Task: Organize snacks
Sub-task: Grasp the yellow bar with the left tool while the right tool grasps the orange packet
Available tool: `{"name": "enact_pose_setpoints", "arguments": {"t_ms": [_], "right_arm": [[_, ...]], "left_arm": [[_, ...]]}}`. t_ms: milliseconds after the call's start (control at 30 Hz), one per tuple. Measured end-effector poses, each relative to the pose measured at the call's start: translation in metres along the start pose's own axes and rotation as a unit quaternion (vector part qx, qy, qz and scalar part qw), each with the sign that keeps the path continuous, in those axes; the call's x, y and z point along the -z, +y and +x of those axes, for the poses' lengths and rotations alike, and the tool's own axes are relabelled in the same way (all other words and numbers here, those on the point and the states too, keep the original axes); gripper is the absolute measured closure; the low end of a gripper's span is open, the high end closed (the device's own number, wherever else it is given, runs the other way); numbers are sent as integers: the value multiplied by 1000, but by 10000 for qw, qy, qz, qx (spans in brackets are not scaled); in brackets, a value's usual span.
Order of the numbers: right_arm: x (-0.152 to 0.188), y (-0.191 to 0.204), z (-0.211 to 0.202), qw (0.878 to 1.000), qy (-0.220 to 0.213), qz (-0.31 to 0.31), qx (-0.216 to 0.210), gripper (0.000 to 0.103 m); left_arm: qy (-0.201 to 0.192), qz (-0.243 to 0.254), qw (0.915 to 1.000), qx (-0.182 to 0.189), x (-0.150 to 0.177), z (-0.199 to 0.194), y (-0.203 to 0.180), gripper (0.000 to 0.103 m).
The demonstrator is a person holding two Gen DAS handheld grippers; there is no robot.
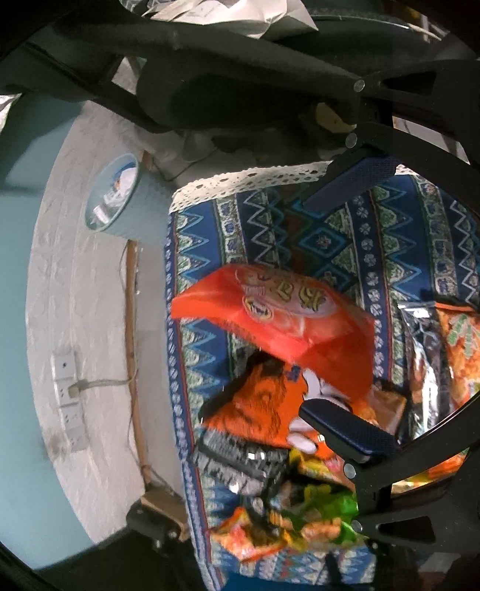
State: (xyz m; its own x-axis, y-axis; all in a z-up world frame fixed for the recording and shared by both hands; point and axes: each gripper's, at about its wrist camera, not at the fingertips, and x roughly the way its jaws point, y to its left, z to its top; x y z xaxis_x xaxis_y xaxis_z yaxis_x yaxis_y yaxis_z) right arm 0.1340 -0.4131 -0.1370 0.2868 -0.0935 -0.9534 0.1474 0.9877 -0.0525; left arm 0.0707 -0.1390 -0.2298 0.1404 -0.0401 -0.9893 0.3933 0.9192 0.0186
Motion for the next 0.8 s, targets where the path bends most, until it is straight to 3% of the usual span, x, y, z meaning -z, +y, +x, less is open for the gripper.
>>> {"name": "enact_pose_setpoints", "arguments": {"t_ms": [33,167,333,400,533,667,800], "right_arm": [[0,-2,4,10000,52,34,34,3],[-2,-12,20,9991,315,285,-16,5],[5,-21,31,9974,674,246,4,37],[12,-23,33,9966,806,171,55,42],[18,-32,37,9962,817,313,5,41],[15,-36,46,9955,828,458,-110,41],[13,-31,61,9952,904,360,-81,42]], "left_arm": [[13,39,10000,41,1,1,0,43],[12,95,9999,56,3,7,2,49],[108,202,9997,-101,0,12,26,55],[116,186,9996,-205,-3,14,34,56],[145,-19,9998,-155,-10,22,51,54],[234,-108,9997,-3,-11,36,62,37],[123,-83,9999,21,-13,44,56,37]]}}
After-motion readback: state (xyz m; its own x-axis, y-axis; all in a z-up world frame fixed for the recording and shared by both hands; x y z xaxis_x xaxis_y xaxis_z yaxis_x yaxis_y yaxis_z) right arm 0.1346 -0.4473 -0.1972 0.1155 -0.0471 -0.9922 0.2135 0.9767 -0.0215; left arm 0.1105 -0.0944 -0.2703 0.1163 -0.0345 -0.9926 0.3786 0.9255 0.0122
